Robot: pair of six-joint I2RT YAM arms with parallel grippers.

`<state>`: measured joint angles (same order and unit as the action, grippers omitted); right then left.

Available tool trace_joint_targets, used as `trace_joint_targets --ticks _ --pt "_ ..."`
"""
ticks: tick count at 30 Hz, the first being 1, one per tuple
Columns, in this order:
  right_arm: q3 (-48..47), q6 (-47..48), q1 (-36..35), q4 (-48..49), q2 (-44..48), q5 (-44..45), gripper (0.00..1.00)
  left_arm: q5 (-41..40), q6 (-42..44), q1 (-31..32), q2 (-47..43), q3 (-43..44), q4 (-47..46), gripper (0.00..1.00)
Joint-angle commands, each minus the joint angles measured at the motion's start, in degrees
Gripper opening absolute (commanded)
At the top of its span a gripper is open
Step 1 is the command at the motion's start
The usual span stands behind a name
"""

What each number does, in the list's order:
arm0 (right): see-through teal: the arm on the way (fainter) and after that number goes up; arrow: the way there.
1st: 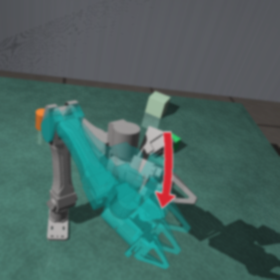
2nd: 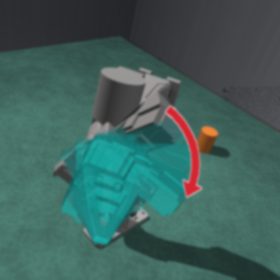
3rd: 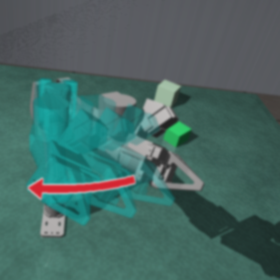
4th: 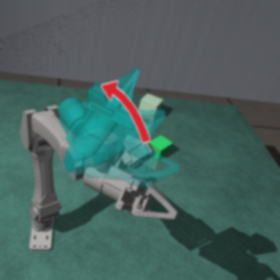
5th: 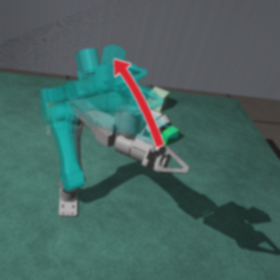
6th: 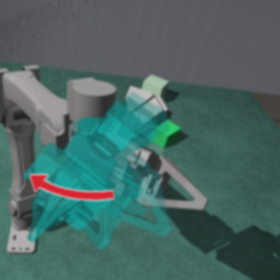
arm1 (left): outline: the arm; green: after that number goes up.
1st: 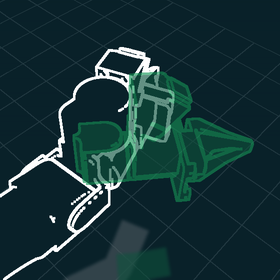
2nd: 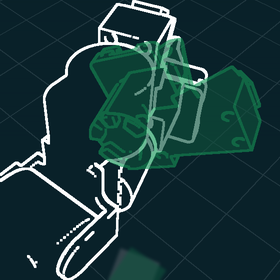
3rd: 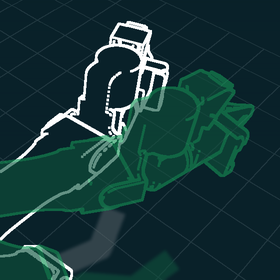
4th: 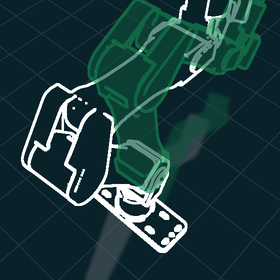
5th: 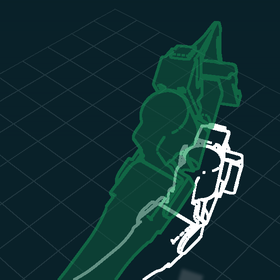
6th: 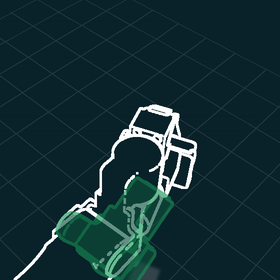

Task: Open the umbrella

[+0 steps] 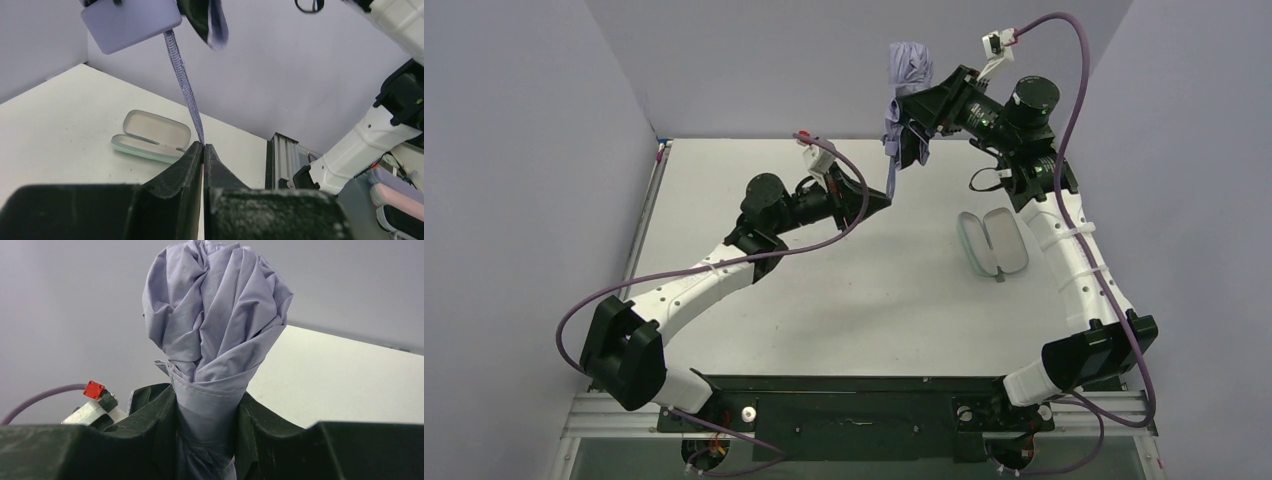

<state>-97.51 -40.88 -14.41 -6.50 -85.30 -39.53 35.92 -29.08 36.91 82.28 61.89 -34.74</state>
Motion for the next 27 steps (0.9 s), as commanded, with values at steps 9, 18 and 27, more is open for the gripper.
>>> trace_joint_targets --ticks 9,18,27 --pt "-8.4 -3.6 2.7 15.7 -0.1 3.2 0.0 5.1 6.1 3.9 -0.2 -1.8 8.9 0.0" --pt "-0.1 -1.6 2.8 17.3 3.3 -2.1 0.0 7.7 4.5 -4.1 -4.2 0.5 9.3 0.75" --pt "8.1 0.8 0.6 17.7 7.0 -4.9 0.0 13.8 5.7 -8.4 -3.2 8.4 15.6 0.83"
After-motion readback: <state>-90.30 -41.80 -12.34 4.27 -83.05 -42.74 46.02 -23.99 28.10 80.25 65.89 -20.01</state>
